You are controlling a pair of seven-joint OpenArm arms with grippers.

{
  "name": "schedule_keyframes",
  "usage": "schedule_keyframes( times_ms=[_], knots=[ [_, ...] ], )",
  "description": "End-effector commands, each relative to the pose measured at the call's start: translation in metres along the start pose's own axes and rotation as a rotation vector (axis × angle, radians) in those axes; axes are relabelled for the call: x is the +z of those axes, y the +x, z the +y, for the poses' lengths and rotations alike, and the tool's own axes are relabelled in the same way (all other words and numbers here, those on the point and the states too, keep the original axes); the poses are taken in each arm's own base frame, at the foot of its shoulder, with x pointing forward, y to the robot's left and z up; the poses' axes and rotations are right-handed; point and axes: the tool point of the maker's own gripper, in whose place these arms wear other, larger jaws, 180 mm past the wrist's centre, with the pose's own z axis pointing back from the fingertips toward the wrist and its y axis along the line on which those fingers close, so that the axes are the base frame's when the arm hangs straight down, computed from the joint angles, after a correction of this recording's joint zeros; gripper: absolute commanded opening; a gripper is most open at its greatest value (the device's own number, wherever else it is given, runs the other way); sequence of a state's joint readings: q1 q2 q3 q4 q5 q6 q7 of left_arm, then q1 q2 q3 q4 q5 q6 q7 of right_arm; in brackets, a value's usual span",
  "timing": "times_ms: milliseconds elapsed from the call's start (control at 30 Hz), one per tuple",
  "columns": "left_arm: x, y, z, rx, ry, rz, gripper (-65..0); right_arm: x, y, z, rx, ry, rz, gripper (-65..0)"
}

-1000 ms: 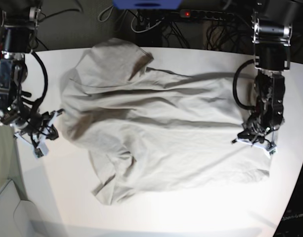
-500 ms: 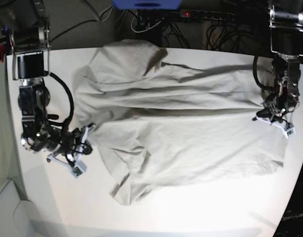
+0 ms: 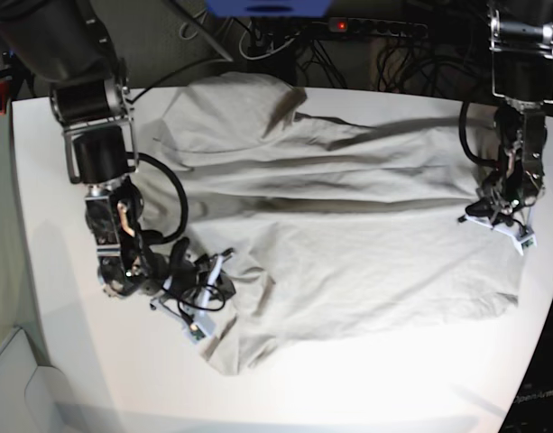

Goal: Layout the t-shirt on the table in an organized manner, then fold the t-shirt properly
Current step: 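Move the right gripper onto the shirt body and grasp the fabric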

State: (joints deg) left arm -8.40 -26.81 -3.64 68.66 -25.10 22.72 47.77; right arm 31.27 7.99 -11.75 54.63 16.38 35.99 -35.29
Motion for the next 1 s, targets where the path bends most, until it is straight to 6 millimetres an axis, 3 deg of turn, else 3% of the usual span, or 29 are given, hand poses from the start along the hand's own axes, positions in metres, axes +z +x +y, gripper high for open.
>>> schedule_keyframes(
  times_ms=[0,200,500,633,667,800,967],
  knots=[
    [0.004,0.02,0.009,0.016,0.022,-0.045,-64.6,0.003,0.029,-0.013,-0.007,-0.018,-0.077,-65.0],
    [0.006,0.03,0.026,0.002,0.054,-0.063,-64.6,-0.008,0.027,-0.036,-0.097,-0.03,-0.103,-65.0],
    [0.008,0.037,0.022,0.007,0.048,-0.078,-64.6,-0.024,-0.013,-0.023,-0.161,-0.006,-0.074,-65.0],
    [0.009,0.042,0.02,0.012,0.043,-0.085,-64.6,-0.026,-0.017,-0.018,-0.142,-0.002,-0.079,-65.0],
    [0.008,0.042,0.021,0.012,0.044,-0.085,-64.6,-0.025,-0.016,-0.023,-0.145,-0.02,-0.089,-65.0],
    [0.008,0.045,0.022,0.009,0.046,-0.115,-64.6,-0.009,-0.019,-0.074,-0.203,-0.236,-0.128,-65.0],
    [0.007,0.042,0.024,0.002,0.052,-0.137,-64.6,0.026,-0.022,-0.139,-0.251,-0.543,-0.196,-65.0]
  ],
)
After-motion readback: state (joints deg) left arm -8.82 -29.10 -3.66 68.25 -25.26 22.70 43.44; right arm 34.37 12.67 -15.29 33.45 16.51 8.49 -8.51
